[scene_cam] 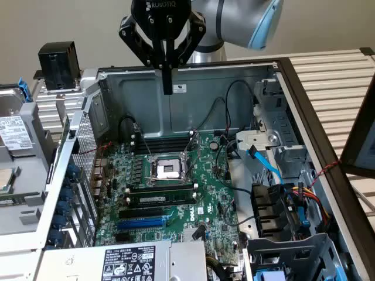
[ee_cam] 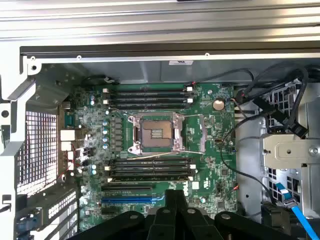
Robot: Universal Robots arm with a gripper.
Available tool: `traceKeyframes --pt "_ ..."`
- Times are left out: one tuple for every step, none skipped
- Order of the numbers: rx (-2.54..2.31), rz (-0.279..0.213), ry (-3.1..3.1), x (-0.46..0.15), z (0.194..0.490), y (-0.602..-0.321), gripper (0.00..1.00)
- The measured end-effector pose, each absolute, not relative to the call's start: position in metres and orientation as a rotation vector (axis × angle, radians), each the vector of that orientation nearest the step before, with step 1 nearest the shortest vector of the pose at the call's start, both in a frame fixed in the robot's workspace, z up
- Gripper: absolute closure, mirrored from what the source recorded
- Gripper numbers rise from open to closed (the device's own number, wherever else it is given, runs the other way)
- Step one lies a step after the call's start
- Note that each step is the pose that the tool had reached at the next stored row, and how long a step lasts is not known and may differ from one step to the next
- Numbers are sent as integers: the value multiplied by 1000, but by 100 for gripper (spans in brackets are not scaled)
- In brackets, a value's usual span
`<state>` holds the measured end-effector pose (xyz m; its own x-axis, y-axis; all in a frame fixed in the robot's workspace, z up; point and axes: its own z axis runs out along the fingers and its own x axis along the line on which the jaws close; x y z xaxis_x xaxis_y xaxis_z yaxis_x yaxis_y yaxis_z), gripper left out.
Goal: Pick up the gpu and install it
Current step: 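Reach for the gpu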
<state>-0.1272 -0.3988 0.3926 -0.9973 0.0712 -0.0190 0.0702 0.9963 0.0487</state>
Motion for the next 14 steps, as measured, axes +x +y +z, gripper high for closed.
traceKeyframes --pt "110 75 3118 -127 393 -399 89" --pt "110 75 3118 -128 393 -399 89" --pt "110 75 3118 -128 393 -399 89" --pt "110 75 3118 -128 393 -399 89" --pt "110 75 3118 -128 393 -399 89" --pt "110 75 3118 -128 393 -399 89" --pt "110 75 3118 -128 393 -399 89" --pt "110 75 3118 -128 393 -399 89" --pt "110 75 3118 -128 393 -399 89" --pt "110 75 3118 -128 393 -399 89" --pt "110 75 3118 -128 393 -399 89" --pt "111 75 3118 -128 393 -399 89" --pt "111 75 3118 -129 393 -399 89" --pt "111 75 3118 -130 393 -399 89"
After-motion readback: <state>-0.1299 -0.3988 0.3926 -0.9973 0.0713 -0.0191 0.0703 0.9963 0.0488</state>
